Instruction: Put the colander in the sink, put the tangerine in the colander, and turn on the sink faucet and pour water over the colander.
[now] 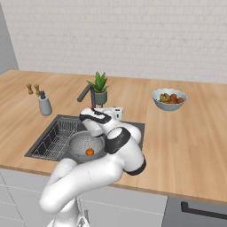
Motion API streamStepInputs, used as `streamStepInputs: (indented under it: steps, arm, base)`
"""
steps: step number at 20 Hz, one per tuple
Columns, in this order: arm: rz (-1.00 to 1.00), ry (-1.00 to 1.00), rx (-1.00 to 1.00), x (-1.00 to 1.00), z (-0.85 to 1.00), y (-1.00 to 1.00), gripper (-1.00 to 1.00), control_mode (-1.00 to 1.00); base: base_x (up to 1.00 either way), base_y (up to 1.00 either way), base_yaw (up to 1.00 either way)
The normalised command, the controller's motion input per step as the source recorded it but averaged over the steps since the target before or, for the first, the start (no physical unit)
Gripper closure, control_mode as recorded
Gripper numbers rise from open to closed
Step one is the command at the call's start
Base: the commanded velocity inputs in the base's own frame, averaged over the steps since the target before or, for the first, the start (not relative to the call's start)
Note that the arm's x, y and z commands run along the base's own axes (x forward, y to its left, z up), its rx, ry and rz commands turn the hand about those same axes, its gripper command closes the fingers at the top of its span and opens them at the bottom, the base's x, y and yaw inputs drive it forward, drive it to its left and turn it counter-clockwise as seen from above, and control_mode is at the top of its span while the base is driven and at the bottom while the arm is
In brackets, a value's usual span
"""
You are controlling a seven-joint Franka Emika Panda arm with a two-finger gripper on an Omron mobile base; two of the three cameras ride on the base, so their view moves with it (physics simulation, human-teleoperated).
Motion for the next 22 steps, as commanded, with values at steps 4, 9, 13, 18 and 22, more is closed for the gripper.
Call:
streamStepInputs:
  steps: [4, 9, 13, 18, 22]
  arm:
    - [-0.1, -0.01, 0.0, 0.0, -0.12, 0.22, -1.0, -1.0]
    - [-0.08, 0.0, 0.0, 0.03, -0.01, 0.27, -1.0, -1.0]
    - [-0.07, 0.0, 0.0, 0.16, 0.0, 0.31, -1.0, -1.0]
    - [-0.07, 0.0, 0.0, 0.16, 0.0, 0.31, -1.0, -1.0]
    - [-0.03, 0.0, 0.0, 0.08, 0.0, 0.07, -1.0, -1.0]
  base:
    - [0.0, 0.0, 0.0]
    - [0.0, 0.0, 0.0]
    - [0.0, 0.0, 0.0]
    - [0.0, 0.0, 0.0]
    - [0.0, 0.0, 0.0]
